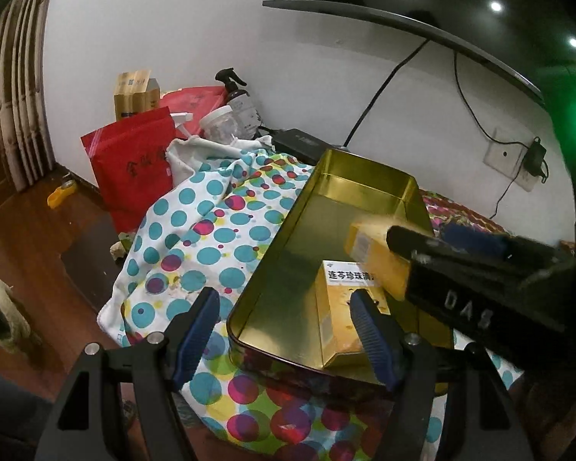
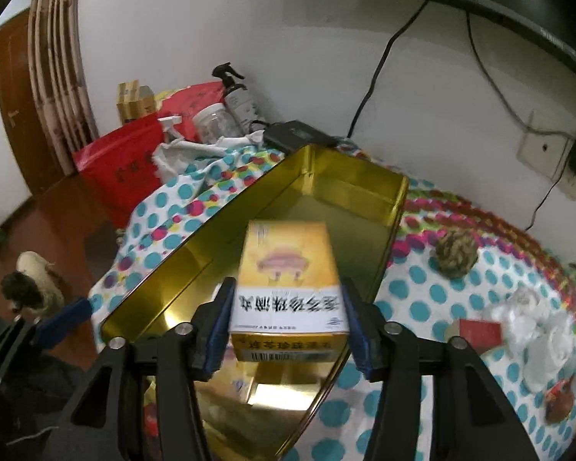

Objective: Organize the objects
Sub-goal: 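Carry both yellow boxes into the gold tin tray and open both tools, then grasp the red box with the left tool while the right grasps the doll figurine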

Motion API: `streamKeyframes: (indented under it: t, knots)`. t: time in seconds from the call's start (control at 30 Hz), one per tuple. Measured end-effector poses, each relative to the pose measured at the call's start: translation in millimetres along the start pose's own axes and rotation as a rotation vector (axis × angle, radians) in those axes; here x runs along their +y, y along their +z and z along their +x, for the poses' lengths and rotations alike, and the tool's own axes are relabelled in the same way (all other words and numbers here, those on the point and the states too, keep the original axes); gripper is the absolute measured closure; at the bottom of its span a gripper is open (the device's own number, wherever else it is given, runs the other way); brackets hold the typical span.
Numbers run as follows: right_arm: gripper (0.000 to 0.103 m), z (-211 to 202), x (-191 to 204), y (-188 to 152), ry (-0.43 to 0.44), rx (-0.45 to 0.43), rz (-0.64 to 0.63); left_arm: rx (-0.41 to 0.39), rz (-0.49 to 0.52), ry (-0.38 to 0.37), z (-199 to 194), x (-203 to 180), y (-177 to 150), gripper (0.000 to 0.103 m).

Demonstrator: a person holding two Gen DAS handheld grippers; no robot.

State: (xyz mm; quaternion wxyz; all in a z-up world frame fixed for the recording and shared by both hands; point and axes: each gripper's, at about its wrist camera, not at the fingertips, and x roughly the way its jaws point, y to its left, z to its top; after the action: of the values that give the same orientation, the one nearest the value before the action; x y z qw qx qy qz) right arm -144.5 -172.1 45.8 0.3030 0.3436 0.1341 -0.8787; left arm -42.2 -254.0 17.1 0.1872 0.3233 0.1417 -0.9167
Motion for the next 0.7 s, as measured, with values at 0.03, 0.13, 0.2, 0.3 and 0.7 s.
streamKeyframes:
  t: [0.03, 0.13, 0.2, 0.3, 0.7]
  knots:
    - [0.040, -1, -2, 2, 0.007, -0.009, 0.008, 0.003, 0.000, -0.001, 1, 0, 0, 0.031]
    - [0.040, -6, -9, 7, 0.007, -0.024, 0.018, 0.001, 0.001, -0.004, 1, -2, -1, 0.031]
    - [0.040, -13, -18, 6, 0.001, -0.040, 0.023, -0.012, 0.008, 0.002, -1, -5, -1, 0.031]
    - [0.027, -32, -44, -7, -0.026, -0.074, 0.076, -0.023, 0.029, -0.011, -2, -13, -2, 0.031]
    - [0.022, -95, -207, -147, -0.263, -0.062, 0.324, -0.058, 0.185, -0.237, -26, -108, -34, 0.031]
